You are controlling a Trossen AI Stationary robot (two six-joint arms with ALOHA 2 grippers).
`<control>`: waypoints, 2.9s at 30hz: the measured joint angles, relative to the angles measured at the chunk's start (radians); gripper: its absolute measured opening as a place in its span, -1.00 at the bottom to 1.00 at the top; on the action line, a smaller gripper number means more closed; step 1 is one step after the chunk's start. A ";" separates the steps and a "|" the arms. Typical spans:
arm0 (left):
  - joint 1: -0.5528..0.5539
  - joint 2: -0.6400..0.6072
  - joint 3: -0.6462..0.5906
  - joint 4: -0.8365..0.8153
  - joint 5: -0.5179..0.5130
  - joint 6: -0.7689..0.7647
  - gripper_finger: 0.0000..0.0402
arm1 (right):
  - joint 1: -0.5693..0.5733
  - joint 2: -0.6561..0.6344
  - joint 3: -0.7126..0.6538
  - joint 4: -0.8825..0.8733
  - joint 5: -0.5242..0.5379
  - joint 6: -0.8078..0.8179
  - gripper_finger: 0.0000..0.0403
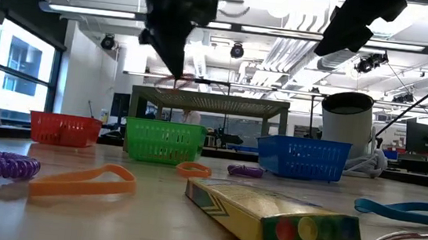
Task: Pick & Place Office Desk Supplies
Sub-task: Put the orange rubber band into the green bin, then put the violet spring keychain into the blue bin
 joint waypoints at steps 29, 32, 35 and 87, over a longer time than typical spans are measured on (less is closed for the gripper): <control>0.030 0.173 -0.013 0.052 -0.011 0.068 -0.91 | 0.013 0.000 -0.003 -0.018 0.001 0.008 -0.20; 0.025 0.173 -0.013 0.046 -0.006 0.059 -0.84 | 0.013 0.000 -0.003 -0.019 0.000 0.007 -0.20; 0.016 0.173 -0.013 0.045 -0.002 0.059 -0.76 | 0.013 0.000 -0.003 -0.018 0.000 0.000 -0.20; -0.570 0.042 -0.013 -0.321 -0.064 -0.144 -0.55 | -0.114 0.488 -0.002 0.368 0.034 -0.681 -0.20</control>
